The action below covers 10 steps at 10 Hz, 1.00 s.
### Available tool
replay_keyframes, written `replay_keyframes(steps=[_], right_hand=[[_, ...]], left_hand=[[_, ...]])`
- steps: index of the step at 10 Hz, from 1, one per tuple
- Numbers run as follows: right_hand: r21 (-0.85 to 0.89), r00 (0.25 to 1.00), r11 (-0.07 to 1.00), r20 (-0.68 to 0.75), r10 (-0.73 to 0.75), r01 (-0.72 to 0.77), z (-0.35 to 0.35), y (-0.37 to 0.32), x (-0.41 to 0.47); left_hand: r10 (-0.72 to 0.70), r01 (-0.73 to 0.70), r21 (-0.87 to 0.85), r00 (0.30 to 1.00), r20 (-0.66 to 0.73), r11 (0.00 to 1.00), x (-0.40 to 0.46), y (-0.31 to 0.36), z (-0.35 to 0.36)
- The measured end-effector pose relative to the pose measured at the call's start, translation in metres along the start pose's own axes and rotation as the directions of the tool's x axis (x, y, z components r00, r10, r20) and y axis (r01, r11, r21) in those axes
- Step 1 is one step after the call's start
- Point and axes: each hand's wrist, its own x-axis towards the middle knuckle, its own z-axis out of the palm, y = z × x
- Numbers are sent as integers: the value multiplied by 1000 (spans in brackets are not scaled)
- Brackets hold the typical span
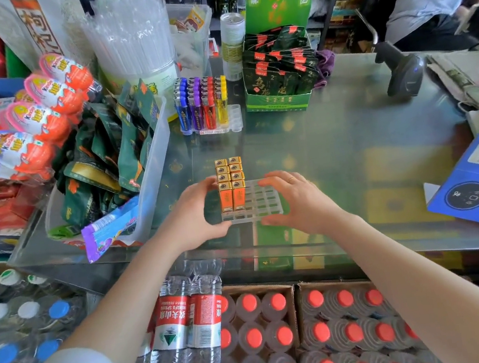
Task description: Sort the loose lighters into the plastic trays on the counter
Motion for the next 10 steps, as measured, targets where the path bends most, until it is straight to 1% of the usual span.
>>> replay_keyframes(steps=[1,2,3,4,5,7,8,9,10], right_hand=[[0,998,999,-41,44,-44,-1,0,20],[15,995,997,-70,76,-75,1,-1,44],[34,990,995,-96,100,-98,3,-6,70],[70,986,992,-122,116,-108,3,-13,93],[109,981,988,-151,123,-107,5,-18,112],[62,979,992,-168,118,-109,2,-25,130],[84,979,987,-137,150,-140,1,-30,134],[95,975,982,-138,173,-161,2,-34,130],[100,967,985,-200,158,-141,0,-38,116]], left_hand=[[-37,39,19,996,-78,999,0,6,-9],[28,-3,99,968,-249,995,-5,22,-32],[161,-103,184,929,-334,977,-9,38,-57],[210,-147,201,916,-341,968,-8,46,-72],[234,-148,250,902,-363,957,-3,43,-82],[211,-163,151,893,-398,975,0,34,-95],[204,-156,149,894,-400,976,-1,31,-99],[219,-163,166,883,-416,973,-8,30,-101],[246,-170,211,877,-413,963,-18,32,-100]])
